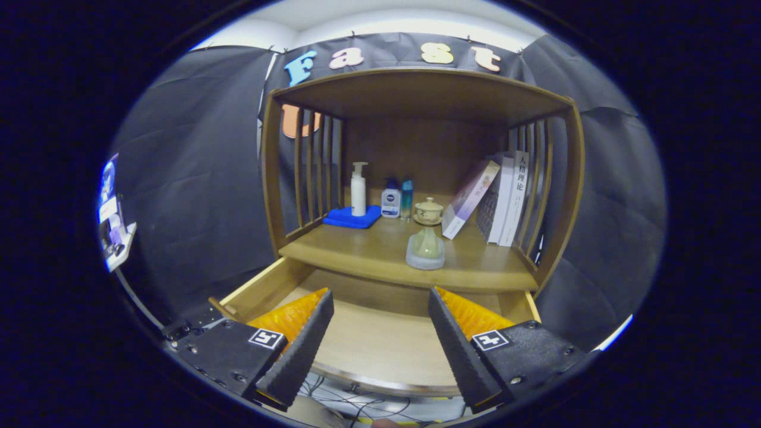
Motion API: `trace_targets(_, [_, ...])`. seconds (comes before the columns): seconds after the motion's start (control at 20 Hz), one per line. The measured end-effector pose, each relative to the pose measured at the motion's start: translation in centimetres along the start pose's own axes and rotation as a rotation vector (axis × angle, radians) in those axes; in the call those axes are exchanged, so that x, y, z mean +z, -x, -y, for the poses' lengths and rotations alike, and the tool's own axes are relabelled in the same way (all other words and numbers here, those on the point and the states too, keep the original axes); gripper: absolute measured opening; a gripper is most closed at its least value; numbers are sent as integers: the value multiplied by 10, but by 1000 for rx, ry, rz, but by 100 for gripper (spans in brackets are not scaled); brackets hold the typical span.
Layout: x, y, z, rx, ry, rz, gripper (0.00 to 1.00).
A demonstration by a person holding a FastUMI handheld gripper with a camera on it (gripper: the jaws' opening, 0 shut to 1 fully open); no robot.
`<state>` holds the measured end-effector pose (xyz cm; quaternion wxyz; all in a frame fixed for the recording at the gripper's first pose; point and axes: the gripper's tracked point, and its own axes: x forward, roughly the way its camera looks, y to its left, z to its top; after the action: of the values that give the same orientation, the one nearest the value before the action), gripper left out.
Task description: Pull open the drawer, take out the items inside it, and place them on the countertop above the cabinet.
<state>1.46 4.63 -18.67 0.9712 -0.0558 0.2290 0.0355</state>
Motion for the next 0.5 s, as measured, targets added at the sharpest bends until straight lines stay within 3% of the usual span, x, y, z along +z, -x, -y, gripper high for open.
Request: trace_targets(0.5, [-73,30,-36,-5,-40,112,100])
